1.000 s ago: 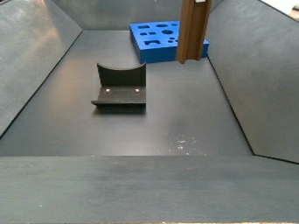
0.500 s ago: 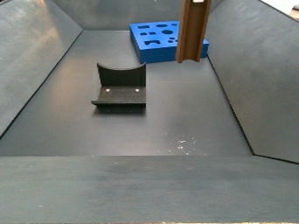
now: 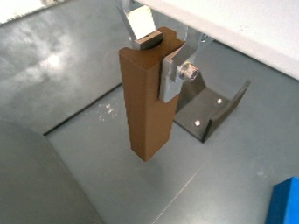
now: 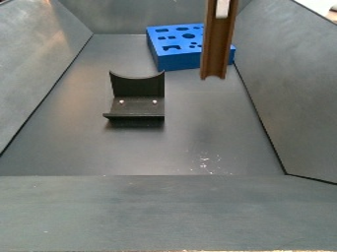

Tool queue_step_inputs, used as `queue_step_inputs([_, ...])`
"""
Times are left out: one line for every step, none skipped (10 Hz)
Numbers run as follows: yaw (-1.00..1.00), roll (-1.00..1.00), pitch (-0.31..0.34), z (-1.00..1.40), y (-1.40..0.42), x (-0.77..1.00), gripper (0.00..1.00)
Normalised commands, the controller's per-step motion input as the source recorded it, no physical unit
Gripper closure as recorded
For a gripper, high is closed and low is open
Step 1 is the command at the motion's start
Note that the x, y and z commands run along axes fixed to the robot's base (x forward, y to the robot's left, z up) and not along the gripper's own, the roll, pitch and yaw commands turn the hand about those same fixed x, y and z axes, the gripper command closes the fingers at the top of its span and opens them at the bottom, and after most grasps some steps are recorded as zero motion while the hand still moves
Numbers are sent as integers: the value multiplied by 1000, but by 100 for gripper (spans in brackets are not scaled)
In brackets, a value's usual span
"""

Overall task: Pick up the arch object. Move up. Place the arch object on the fixture. Regrasp the arch object. Rotate the arch object. Move to above the board. Insert the arch object.
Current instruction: Rotate the arch object.

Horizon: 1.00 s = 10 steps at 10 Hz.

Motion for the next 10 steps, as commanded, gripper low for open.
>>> queue_step_inputs([-48,-125,-34,-1000,6,17,100])
queue_step_inputs([-43,-125,-56,-1000,8,13,100])
queue_step_inputs([-39,-125,-63,-1000,11,15,100])
queue_step_inputs([-34,-125,-55,-959,18,22,100])
queue_step_inputs([-31,-125,-52,-792,20,24,100])
queue_step_inputs([-30,-125,-49,-685,20,21,100])
queue_step_inputs([-26,-125,-51,-417,19,20,100])
queue_step_inputs([-24,-126,-53,-314,19,19,100])
queue_step_inputs([-23,-126,-51,-218,18,10,100])
queue_step_inputs([-23,-126,-51,-218,18,10,100])
